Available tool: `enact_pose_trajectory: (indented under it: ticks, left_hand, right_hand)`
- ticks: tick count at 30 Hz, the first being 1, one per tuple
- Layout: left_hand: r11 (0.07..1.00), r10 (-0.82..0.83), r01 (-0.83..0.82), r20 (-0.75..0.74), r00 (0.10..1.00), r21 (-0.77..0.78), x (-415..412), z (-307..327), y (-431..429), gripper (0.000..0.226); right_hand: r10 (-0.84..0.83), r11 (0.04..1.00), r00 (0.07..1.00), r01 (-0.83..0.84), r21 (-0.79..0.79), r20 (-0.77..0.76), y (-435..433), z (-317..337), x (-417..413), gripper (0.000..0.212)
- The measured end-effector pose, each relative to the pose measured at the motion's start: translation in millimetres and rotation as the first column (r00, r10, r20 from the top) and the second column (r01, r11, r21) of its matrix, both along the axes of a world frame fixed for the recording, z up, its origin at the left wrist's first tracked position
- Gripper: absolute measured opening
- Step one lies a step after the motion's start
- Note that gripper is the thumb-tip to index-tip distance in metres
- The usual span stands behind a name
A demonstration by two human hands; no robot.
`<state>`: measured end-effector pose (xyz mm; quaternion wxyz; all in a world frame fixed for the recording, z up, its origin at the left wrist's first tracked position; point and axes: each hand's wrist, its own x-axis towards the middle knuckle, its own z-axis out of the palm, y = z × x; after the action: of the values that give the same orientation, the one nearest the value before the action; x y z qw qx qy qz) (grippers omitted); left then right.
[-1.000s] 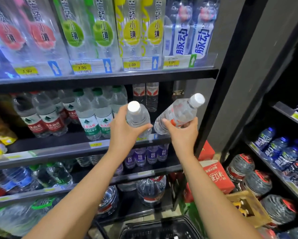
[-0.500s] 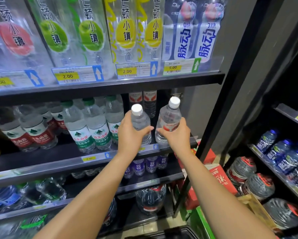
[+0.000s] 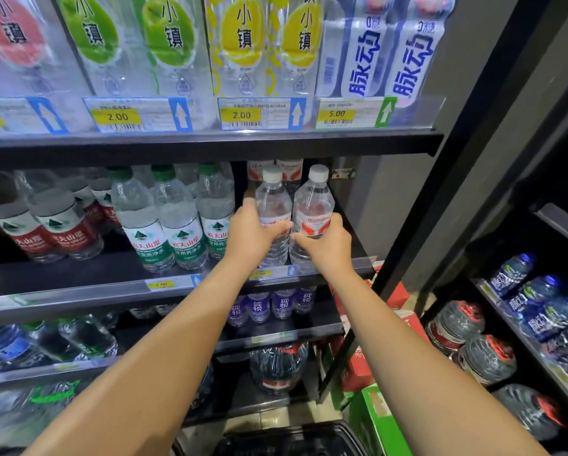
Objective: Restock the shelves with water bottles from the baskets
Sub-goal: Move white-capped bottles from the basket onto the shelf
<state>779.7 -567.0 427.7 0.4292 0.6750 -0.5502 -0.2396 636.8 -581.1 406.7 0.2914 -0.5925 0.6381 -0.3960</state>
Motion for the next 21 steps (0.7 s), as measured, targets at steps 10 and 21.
enact_pose_trajectory:
  ticks: [10, 21]
  left_hand:
    - [0.987, 0.123, -0.129, 0.064, 0.99, 0.1, -14, -59, 4, 0.066]
    - [0.978, 0.101, -0.158, 0.345, 0.933, 0.14, 5, -66, -71, 0.028]
  right_hand:
    - [0.034, 0.999, 0.995, -0.036, -0.013, -0.098, -10, -30, -5, 0.046]
    - [-0.009, 0.998, 0.993, 0.001, -0.063, -0.118, -100, -46, 34, 0.038]
